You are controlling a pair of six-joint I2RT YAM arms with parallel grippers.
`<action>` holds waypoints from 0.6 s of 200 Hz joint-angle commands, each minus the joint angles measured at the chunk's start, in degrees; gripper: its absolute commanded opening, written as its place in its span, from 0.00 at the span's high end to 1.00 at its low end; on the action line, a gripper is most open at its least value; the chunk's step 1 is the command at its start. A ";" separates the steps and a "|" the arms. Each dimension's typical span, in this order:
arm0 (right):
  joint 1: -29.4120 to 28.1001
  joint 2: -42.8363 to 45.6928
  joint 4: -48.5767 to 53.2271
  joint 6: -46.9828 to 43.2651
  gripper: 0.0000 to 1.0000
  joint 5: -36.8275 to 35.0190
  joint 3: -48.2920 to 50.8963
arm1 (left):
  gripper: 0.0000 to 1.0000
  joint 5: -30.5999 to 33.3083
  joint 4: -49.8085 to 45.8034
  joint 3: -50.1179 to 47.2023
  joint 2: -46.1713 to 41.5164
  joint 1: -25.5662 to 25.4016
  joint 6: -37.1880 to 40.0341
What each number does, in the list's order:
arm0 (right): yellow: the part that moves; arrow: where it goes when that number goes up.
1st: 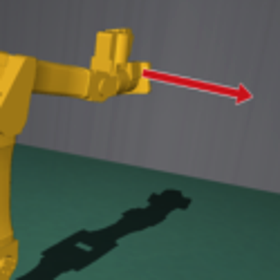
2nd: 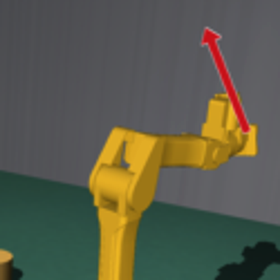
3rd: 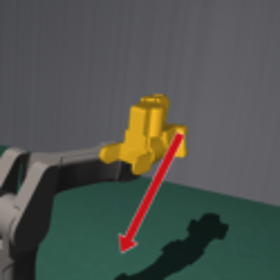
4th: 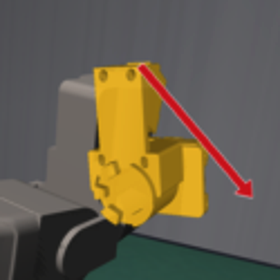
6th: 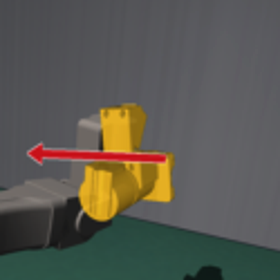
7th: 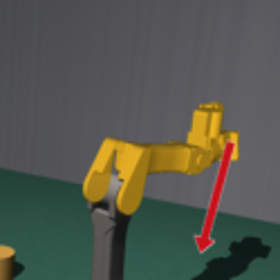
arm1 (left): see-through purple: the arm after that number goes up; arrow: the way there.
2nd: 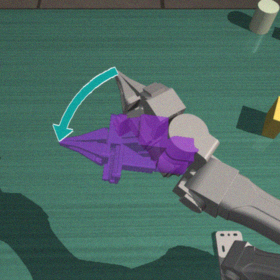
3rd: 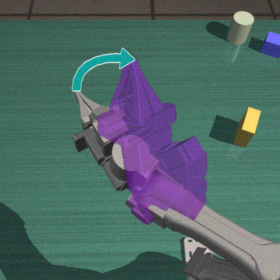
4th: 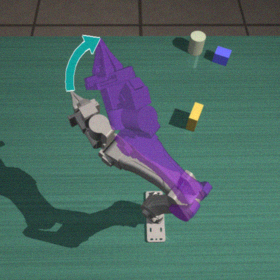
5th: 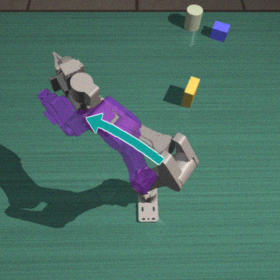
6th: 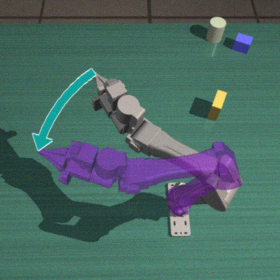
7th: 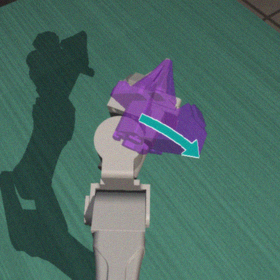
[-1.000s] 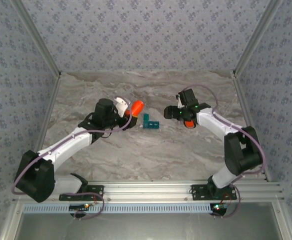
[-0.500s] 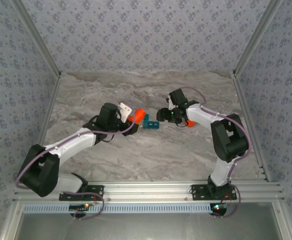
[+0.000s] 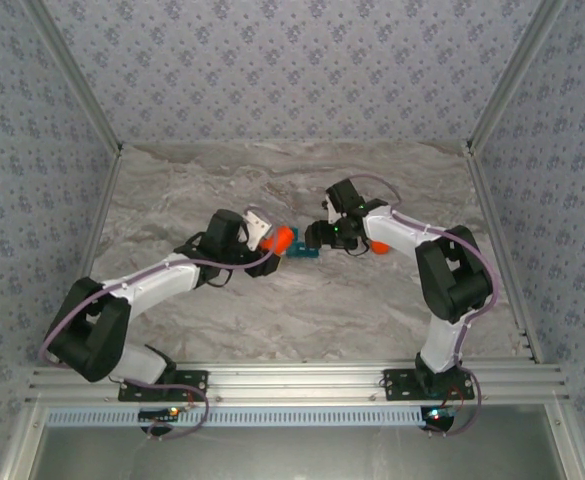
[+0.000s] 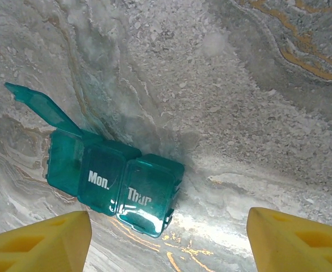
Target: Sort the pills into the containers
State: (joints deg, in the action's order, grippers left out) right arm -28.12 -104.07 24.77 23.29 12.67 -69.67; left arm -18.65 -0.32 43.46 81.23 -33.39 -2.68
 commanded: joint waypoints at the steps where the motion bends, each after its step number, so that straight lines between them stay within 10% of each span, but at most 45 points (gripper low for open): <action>1: -0.04 -0.87 2.29 -0.97 0.25 -0.87 0.50 | 1.00 -1.22 -0.04 1.34 0.47 -0.33 0.03; 120: 1.24 -2.73 2.19 -0.48 0.26 -0.19 0.85 | 1.00 -1.86 -1.42 3.23 3.82 -0.40 0.86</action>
State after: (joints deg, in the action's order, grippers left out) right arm -27.38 -106.76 25.50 23.09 12.67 -69.23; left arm -18.83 -0.97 44.16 84.20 -33.52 -2.63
